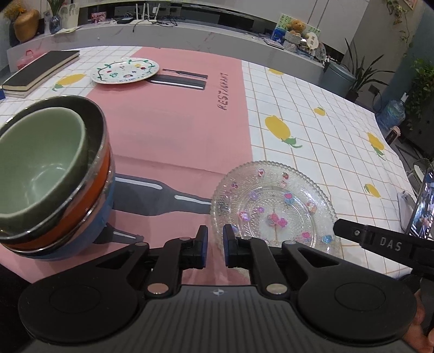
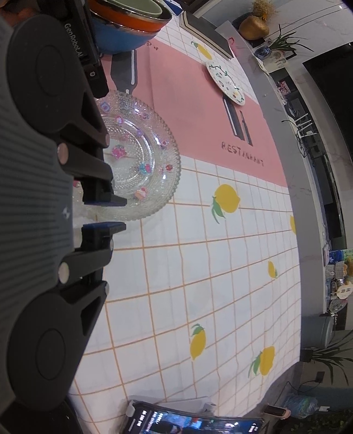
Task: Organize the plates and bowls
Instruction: 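Lower the second glass plate onto the first and open the right tool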
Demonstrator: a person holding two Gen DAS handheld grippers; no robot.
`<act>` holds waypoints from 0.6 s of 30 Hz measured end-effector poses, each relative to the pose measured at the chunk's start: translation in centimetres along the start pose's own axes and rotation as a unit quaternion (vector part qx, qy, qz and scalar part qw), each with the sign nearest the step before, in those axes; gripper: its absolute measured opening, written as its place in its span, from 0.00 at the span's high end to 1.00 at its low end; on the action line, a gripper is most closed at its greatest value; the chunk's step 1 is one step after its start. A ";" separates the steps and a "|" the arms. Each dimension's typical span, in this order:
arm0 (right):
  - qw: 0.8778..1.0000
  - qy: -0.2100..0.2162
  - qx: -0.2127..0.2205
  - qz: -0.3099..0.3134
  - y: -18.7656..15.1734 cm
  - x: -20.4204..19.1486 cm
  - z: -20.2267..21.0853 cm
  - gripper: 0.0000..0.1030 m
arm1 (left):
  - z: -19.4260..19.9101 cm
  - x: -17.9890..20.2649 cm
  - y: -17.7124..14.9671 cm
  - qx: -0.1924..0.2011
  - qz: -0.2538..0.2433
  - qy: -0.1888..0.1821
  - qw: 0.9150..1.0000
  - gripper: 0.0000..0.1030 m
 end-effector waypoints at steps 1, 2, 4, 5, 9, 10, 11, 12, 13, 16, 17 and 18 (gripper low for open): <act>1.000 0.000 0.002 -0.003 0.1 0.0 0.1 0.83 | 0.1 -0.1 0.1 0.002 0.001 0.000 1.000 0.88; 1.000 0.002 0.004 -0.005 0.3 0.1 0.3 0.81 | 0.3 -0.1 0.2 0.006 0.000 0.000 1.000 0.88; 1.000 0.001 0.008 -0.004 0.6 0.0 0.5 0.79 | 0.8 0.0 0.7 0.014 -0.009 0.000 1.000 0.88; 1.000 0.002 0.010 -0.002 0.7 -0.1 0.6 0.79 | 1.1 0.0 1.0 0.019 -0.012 0.001 1.000 0.88; 1.000 0.012 0.014 -0.001 1.4 -0.8 1.0 0.76 | 2.1 0.1 2.1 0.021 -0.016 -0.012 1.000 0.83; 1.000 0.015 0.014 -0.001 1.6 -1.1 1.1 0.75 | 2.4 0.1 2.5 0.018 -0.018 -0.017 1.000 0.82; 1.000 0.019 0.015 0.000 1.9 -1.4 1.2 0.73 | 2.6 0.1 2.8 0.017 -0.019 -0.020 0.999 0.82; 1.000 0.022 0.015 0.001 2.1 -1.8 1.3 0.71 | 3.0 0.0 3.3 0.019 -0.021 -0.023 0.999 0.81; 1.000 0.024 0.016 0.004 2.4 -2.1 1.3 0.70 | 3.4 -0.2 3.7 0.019 -0.025 -0.026 0.999 0.81; 0.999 0.032 0.012 0.011 3.0 -3.4 1.3 0.66 | 4.4 -0.8 5.1 0.021 -0.032 -0.029 0.999 0.81; 0.999 0.034 0.010 0.014 3.3 -3.9 1.2 0.66 | 4.9 -1.2 5.6 0.022 -0.035 -0.030 0.999 0.81; 0.999 0.036 0.009 0.018 3.5 -4.4 1.1 0.66 | 5.2 -1.5 6.1 0.023 -0.038 -0.031 0.999 0.81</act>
Point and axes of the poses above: each gripper's, at about its wrist camera, not at the fingertips, and z roughly against the way its jaws point, x to its right, y to its top, the point moved 10 cm from there along -z, roughly the way its jaws point, and after that the axes turned 6 degrees about -z, right-handed, at the moved point
